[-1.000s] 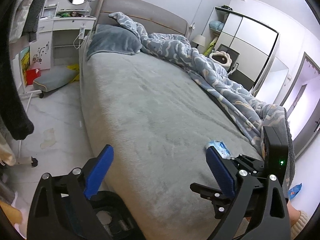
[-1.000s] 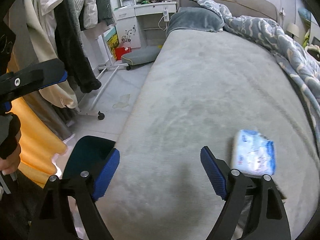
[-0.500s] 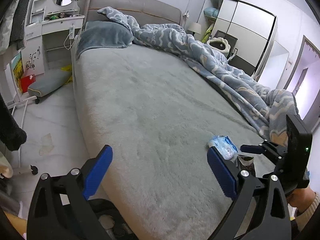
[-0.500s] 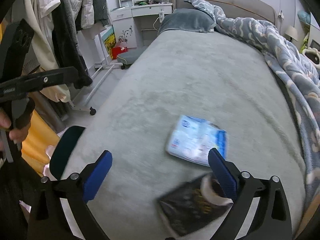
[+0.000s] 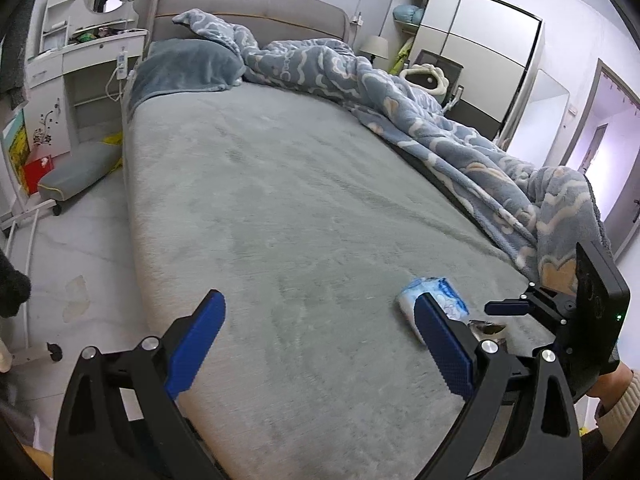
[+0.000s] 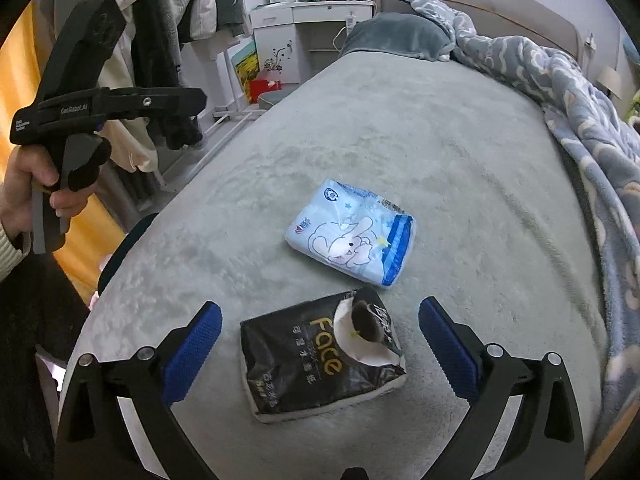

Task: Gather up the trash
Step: 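Grasp the black tissue pack with the right tool while the left tool approaches the blue packet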

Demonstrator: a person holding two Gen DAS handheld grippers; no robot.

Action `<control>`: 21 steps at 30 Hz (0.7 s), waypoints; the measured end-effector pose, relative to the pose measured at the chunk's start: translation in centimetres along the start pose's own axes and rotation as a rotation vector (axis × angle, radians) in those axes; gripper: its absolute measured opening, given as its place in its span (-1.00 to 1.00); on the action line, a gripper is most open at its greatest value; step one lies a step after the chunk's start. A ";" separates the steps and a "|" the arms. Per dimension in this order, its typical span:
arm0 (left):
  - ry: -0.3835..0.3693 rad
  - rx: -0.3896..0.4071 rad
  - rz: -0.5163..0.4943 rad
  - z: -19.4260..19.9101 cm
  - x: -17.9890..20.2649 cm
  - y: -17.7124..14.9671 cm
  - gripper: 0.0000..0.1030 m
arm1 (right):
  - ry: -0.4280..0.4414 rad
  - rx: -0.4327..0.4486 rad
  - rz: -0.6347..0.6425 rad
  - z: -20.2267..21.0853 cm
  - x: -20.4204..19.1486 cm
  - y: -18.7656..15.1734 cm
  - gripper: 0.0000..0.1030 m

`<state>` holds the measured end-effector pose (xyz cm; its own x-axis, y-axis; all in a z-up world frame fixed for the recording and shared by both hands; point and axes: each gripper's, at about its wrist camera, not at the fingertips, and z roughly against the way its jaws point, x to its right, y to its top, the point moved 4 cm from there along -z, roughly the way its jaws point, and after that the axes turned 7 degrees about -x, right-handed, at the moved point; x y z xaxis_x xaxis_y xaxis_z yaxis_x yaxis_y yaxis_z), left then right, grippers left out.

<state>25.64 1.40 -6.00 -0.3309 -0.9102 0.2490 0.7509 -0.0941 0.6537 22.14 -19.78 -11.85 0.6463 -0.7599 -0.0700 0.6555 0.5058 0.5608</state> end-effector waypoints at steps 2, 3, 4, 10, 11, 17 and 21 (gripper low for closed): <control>-0.003 -0.004 -0.013 -0.5 0.6 0.1 0.88 | 0.017 -0.009 0.008 -0.1 0.1 -0.2 0.93; -0.005 -0.008 -0.017 -0.7 0.9 0.1 0.88 | 0.019 -0.013 0.014 -0.3 0.2 -0.2 0.93; -0.009 -0.011 -0.017 -0.9 1.0 0.1 0.88 | 0.020 -0.022 0.023 -0.4 0.3 -0.4 0.94; -0.030 -0.022 -0.022 -1.7 1.9 0.3 0.88 | 0.038 -0.063 0.048 -1.3 0.2 -0.9 0.93; -0.035 -0.025 -0.024 -1.9 2.0 0.3 0.88 | 0.043 -0.066 0.046 -1.3 0.2 -0.9 0.93; -0.041 -0.040 -0.048 -3.0 3.1 0.4 0.88 | 0.091 -0.079 0.020 -1.3 0.7 -1.0 0.93; -0.048 -0.052 -0.081 -3.6 3.9 0.4 0.88 | 0.088 -0.069 0.022 -0.7 1.0 -1.1 0.46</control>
<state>26.76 -3.64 -7.34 -0.4176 -0.8785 0.2321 0.7490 -0.1883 0.6352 22.33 -20.80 -13.17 0.6909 -0.7108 -0.1318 0.6637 0.5514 0.5054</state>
